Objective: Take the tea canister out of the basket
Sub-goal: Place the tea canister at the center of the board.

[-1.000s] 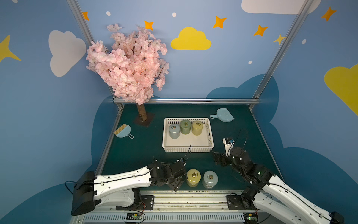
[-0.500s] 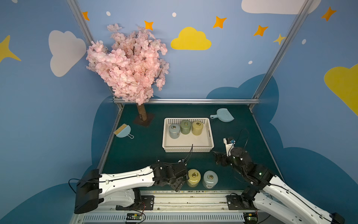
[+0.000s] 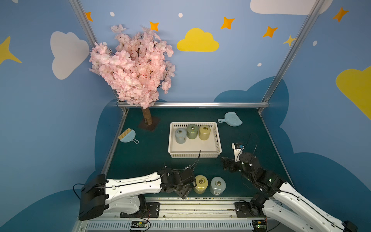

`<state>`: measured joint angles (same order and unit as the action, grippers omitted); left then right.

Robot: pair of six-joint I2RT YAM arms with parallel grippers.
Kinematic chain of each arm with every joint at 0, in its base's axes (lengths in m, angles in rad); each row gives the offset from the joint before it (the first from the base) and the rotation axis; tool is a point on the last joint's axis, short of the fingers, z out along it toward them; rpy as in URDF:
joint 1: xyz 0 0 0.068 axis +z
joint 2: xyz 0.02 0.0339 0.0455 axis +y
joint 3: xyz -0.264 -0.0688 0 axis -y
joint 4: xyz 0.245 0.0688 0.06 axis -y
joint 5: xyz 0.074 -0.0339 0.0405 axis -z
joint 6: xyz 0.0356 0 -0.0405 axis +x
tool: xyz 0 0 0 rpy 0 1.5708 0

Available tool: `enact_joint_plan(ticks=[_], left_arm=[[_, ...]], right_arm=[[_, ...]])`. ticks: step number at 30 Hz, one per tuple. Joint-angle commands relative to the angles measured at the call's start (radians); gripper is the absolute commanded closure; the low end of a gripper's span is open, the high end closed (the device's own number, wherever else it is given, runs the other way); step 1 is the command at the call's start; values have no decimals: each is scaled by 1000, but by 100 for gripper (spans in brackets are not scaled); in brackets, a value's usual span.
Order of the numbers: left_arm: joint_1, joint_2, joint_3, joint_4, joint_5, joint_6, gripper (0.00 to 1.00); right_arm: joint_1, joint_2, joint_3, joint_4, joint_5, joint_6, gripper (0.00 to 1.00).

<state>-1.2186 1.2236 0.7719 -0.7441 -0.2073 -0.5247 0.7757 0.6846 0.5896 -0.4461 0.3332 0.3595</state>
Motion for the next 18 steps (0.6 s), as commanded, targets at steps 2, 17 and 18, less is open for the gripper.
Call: enact_joint_plan(ticks=[2,17,18], left_arm=[[-3,8,-2,20,-1,-10,34],[1,-73,30,-40,-85,-69,0],[1,-83,32,-40,-88,-68,0]], right_arm=[[-3,-16,-2,-14,12,-1,2],[-3,4,49,-49,-36,-44,1],[-4,9,58,-57,-53,-54,1]])
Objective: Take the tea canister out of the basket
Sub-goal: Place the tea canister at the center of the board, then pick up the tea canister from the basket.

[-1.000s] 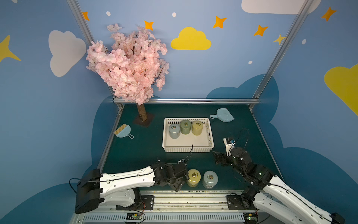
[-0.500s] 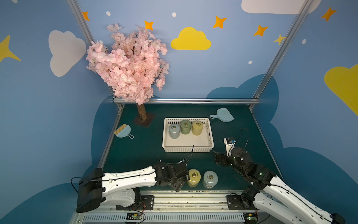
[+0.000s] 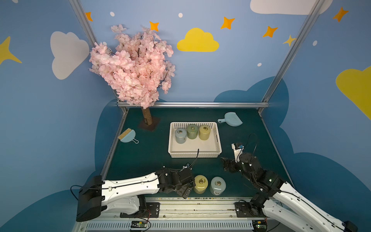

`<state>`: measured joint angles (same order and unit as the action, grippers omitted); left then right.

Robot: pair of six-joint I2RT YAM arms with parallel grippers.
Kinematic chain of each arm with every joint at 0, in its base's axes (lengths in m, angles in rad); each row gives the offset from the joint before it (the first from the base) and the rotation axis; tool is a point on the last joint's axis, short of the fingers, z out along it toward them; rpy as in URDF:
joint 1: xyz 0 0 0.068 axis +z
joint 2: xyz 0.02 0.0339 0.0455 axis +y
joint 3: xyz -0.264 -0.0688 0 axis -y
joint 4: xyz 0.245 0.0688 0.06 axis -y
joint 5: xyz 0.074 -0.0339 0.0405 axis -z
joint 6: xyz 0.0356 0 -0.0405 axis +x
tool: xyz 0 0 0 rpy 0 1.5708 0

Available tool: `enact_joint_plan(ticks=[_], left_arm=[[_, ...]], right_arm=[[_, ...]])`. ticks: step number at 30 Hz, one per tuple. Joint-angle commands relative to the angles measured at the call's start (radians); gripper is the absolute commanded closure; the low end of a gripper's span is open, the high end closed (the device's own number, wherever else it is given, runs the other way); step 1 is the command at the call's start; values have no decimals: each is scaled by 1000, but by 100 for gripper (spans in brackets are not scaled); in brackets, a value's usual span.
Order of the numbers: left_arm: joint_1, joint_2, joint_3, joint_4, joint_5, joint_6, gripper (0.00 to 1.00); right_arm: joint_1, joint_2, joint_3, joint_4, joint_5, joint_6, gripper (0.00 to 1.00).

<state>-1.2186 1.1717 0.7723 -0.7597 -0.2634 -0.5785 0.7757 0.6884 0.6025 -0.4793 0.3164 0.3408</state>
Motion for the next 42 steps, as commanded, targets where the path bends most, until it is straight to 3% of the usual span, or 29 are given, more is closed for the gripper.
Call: enact_joint_plan(ticks=[1,15,23,33,42], left_arm=[[2,-41,34,-24,-34,-11,0],[63,-198,62,-7,-50,24,0],[169,-258,32,65,-40,75,0],[364,-294,-58,252,58,142,0],[488,-294,-123,394,104,190,0]], right_arm=[[-5,14,54,-32,-48,-42,2],[-81,223,242,-140,-185,-149,1],[-176,303,325,-157,-291,-208,2],[-237,423,375,-65,-318,-288,2],[-268,585,457,-27,-337,-322,2]])
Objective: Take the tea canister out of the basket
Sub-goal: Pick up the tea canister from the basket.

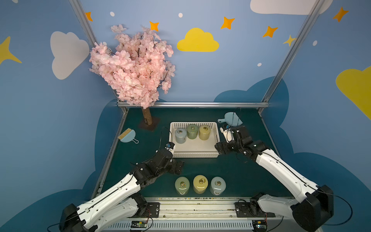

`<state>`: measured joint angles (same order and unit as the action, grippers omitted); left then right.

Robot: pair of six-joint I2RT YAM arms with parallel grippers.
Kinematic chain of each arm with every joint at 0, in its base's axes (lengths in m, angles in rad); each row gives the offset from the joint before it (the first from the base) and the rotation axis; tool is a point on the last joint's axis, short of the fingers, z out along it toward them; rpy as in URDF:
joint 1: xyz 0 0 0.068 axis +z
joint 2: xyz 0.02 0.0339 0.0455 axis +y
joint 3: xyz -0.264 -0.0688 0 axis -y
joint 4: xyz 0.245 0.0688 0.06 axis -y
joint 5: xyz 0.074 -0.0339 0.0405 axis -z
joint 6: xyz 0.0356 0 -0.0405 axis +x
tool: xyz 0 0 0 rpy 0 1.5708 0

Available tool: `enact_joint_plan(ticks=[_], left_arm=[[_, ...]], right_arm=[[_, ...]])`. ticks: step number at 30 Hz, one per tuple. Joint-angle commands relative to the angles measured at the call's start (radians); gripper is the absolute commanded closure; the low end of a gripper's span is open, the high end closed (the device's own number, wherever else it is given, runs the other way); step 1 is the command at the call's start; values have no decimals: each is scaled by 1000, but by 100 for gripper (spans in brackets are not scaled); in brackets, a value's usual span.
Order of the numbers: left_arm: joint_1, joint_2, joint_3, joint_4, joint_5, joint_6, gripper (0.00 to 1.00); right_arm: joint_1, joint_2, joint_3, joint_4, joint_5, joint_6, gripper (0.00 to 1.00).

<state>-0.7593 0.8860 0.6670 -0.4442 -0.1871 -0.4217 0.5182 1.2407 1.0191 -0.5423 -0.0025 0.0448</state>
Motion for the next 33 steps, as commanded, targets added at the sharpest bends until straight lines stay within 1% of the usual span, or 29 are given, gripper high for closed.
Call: enact_joint_plan(ticks=[1,7,15,26,33], left_arm=[[39,-9,-26,95,27,36,0],[60,-15,-104,243,7,86,0],[62,-34,-196,388,-32,155,0],[63,-58,-260,460,-65,201,0],[63,-69,-281,467,-86,212,0]], right_arm=[[-15,48,47,43,-24,-30,2],[-27,167,111,83,-47,-53,2],[-33,350,267,54,-67,-91,2],[-38,584,507,-61,-102,-144,2],[-37,701,602,-81,-105,-162,2]])
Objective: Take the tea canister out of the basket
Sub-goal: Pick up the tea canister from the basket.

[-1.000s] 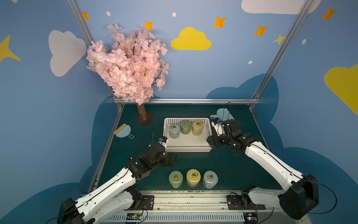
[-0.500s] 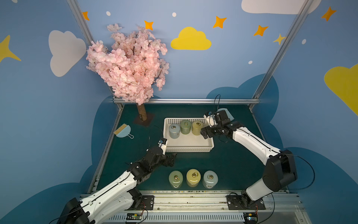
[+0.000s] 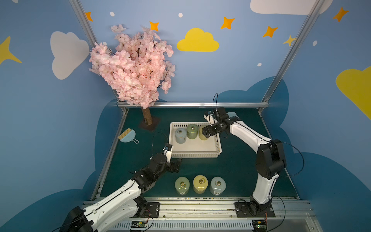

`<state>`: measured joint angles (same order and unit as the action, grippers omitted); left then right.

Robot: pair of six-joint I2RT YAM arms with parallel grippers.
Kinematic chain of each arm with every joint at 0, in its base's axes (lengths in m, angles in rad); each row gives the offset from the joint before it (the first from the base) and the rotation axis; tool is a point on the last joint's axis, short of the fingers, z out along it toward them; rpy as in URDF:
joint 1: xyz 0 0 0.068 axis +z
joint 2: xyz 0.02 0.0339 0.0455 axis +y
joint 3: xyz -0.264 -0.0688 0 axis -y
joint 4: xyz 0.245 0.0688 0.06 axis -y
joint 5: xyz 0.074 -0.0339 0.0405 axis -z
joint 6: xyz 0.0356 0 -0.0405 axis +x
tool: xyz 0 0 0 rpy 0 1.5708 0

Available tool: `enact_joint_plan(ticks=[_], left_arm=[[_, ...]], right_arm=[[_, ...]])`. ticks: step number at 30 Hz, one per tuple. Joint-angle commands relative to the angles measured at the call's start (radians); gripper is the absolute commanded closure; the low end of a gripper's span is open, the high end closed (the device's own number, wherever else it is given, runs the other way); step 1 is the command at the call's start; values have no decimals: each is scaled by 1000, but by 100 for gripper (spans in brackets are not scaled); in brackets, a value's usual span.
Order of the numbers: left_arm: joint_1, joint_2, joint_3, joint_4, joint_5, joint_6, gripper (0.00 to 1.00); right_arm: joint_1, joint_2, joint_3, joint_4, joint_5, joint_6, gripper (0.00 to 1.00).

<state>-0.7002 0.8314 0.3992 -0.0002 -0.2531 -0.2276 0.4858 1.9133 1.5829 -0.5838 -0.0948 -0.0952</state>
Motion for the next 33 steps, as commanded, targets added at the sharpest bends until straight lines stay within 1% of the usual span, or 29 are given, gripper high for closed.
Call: enact_joint_plan(ticks=[1,8,19,26,33], left_arm=[[4,-18,-18,27,-20,20,0],[4,-45,-38,27,-38,24,0],[5,-60,-53,28,-51,24,0],[4,-58,-57,27,-51,24,0],[5,-55,-60,29,-53,23,0]], right_arm=[[-4,41,49,-39,-10,-23,2],[-6,125,115,-40,-8,-27,2],[-7,206,186,-45,-13,-30,3],[-8,246,226,-63,-14,-29,6],[-12,264,245,-79,-37,-21,14]])
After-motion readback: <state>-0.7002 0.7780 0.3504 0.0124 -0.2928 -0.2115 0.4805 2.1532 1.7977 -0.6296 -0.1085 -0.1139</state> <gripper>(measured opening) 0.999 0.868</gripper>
